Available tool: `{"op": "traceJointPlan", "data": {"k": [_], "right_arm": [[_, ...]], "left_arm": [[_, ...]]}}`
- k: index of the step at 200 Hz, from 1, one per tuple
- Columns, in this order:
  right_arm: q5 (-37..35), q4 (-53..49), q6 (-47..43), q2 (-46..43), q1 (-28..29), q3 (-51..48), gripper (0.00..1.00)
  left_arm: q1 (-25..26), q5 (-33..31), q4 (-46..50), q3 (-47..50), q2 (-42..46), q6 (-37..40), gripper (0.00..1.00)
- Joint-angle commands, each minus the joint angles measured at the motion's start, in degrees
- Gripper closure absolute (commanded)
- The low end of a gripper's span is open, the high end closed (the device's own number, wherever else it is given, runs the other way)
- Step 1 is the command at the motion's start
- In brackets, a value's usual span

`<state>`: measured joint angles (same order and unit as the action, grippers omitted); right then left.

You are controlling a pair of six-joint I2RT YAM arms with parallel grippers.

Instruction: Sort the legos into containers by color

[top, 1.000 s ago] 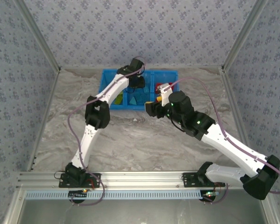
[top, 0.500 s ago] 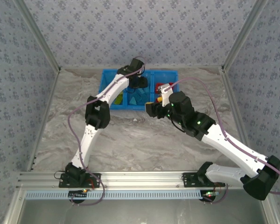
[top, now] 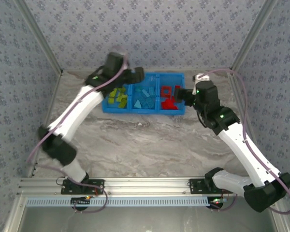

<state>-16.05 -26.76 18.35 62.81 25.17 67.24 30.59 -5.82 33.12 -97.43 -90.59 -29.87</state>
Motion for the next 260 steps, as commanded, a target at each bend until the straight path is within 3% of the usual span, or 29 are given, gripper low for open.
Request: {"op": "traceJointPlan", "data": {"k": [1,12,23,34,51,62,71,104,160,171,191,224,233,242,254,260], "right_arm": [[-7.44,-1.44,1.88,-1.19,-3.63,-4.46,0.00],[-13.07,-0.87,4.18,-2.20,-5.42,-7.14,0.00],[-16.91,-0.28,5.95,-2.79,-7.47,-10.43,0.00],[-14.43,4.24,3.62,-4.28,-10.68,-14.87,0.00],[-9.56,18.60,-4.98,-7.36,-14.29,-24.71,0.00],[-11.45,27.92,-10.15,-7.83,-14.09,-31.47,0.00],[-11.89,31.56,-11.84,-6.48,-14.32,-35.00,0.00],[-8.67,35.85,-11.99,2.68,-16.78,-37.87,0.00],[-4.91,59.60,-17.53,15.90,-18.16,-41.95,0.00],[-4.04,59.78,-19.46,17.47,-18.39,-41.02,0.00],[-1.10,67.15,-23.01,20.60,-19.66,-42.67,0.00],[4.79,74.18,-17.66,23.42,-25.40,-46.01,0.00],[5.04,79.35,-17.89,25.18,-25.57,-47.25,0.00],[4.66,73.98,-17.33,23.73,-25.65,-46.09,0.00],[3.06,76.75,-17.75,24.47,-25.10,-46.61,0.00],[2.94,74.74,-17.66,24.09,-24.98,-46.25,0.00]], "left_arm": [[-6.18,-4.28,-2.55,13.00,8.95,-2.17,0.02],[-8.42,-9.66,-0.52,18.77,14.92,-2.00,0.02],[-8.80,-22.38,2.96,23.33,20.13,-2.94,0.02],[-8.79,-34.45,3.10,29.56,24.86,-2.62,0.02],[-10.70,-40.26,-10.41,44.72,32.01,8.53,0.02],[-12.96,-36.59,-21.97,54.76,35.28,19.18,0.02],[-14.90,-31.61,-27.64,60.35,36.81,23.62,0.02],[-22.72,-20.57,-41.68,72.68,35.32,22.51,0.02],[-29.87,-10.02,-65.01,74.38,15.88,26.17,0.02],[-31.00,-7.87,-68.76,73.76,13.24,26.99,0.02],[-33.98,-4.26,-66.80,70.95,10.19,22.44,0.02],[-29.79,-4.08,-92.54,79.28,1.61,28.23,0.02],[-29.25,-5.59,-86.85,78.43,3.83,27.66,0.02],[-30.35,-5.06,-86.41,77.16,2.78,26.66,0.02],[-31.10,-5.45,-80.69,75.11,3.57,25.00,0.02],[-31.16,-5.62,-83.20,75.67,2.83,25.19,0.02]]}}
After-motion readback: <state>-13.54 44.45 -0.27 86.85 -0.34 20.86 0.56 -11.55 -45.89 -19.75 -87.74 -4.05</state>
